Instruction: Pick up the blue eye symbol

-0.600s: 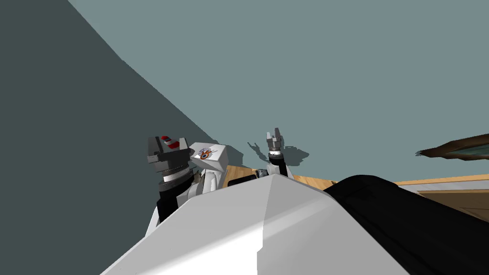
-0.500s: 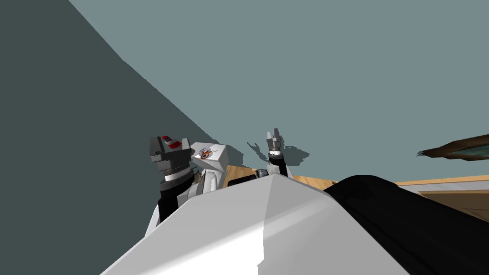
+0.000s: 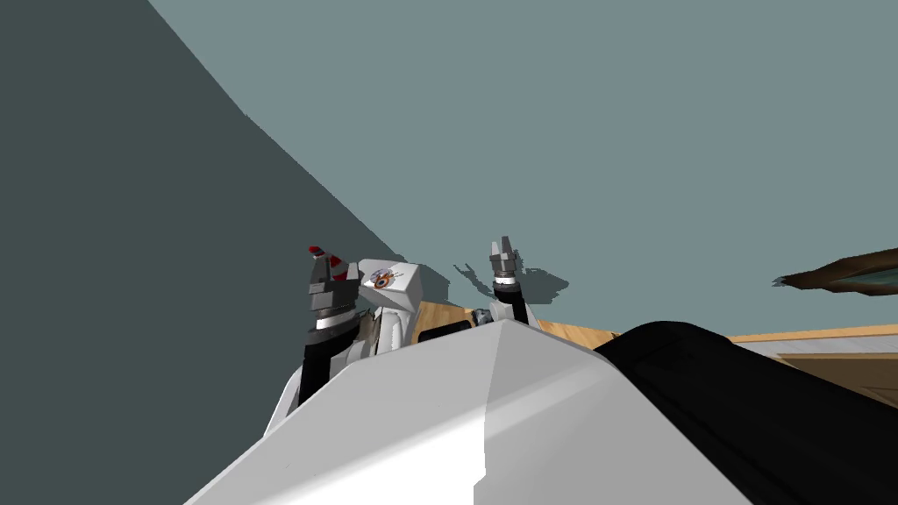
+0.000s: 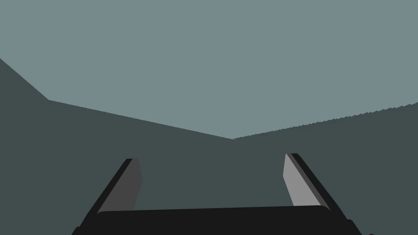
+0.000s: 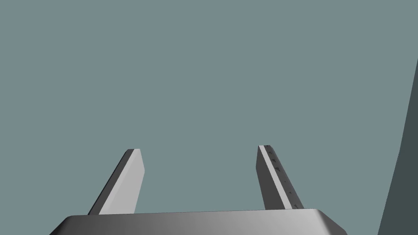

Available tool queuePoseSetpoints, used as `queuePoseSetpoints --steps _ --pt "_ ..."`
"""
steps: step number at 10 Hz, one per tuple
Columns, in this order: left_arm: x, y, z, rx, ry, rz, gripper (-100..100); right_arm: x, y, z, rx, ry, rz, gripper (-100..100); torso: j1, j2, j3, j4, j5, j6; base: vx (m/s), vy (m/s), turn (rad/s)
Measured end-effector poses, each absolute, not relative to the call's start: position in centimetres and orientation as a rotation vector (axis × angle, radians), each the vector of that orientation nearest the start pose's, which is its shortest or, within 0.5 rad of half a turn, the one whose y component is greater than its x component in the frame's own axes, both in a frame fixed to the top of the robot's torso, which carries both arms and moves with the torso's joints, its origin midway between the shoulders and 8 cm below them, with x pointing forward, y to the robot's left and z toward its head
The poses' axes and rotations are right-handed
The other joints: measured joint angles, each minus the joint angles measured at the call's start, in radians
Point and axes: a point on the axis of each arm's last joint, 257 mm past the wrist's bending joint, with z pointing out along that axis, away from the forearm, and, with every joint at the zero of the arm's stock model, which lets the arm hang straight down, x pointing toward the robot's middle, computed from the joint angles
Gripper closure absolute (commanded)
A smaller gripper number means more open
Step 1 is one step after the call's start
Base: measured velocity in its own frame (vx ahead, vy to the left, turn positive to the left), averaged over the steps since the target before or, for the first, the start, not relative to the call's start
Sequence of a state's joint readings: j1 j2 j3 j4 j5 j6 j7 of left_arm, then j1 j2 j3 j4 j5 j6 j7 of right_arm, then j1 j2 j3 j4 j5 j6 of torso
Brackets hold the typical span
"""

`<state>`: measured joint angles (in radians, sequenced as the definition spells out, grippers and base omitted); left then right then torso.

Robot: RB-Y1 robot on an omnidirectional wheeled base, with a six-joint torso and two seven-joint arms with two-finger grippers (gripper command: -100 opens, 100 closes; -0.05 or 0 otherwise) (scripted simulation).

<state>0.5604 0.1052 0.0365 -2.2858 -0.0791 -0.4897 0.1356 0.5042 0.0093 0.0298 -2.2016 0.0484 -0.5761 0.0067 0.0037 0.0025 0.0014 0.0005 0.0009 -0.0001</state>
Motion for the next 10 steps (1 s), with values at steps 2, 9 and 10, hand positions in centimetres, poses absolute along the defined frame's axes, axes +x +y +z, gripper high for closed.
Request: queuePoseSetpoints --steps 2,9,10 --pt "35.1 28.2 -2.2 -0.678 0.821 -1.269 -100 34.8 -26.5 0.2 0.638 0.641 1.296 0 0.001 0.001 0.000 0.000 0.000 0.000 -0.040 0.064 0.016" --pt "37.9 30.5 -12.0 -0.848 1.014 -1.132 -100 34.8 -26.5 0.2 0.638 0.641 1.296 0 0.000 -0.001 -0.001 0.000 0.000 0.000 -0.020 0.053 0.004" --pt "38.1 30.7 -13.4 -0.876 1.038 -1.116 -100 34.8 -26.5 0.2 0.638 0.641 1.296 0 -0.001 -0.001 -0.001 0.000 0.000 0.000 -0.010 0.040 -0.014"
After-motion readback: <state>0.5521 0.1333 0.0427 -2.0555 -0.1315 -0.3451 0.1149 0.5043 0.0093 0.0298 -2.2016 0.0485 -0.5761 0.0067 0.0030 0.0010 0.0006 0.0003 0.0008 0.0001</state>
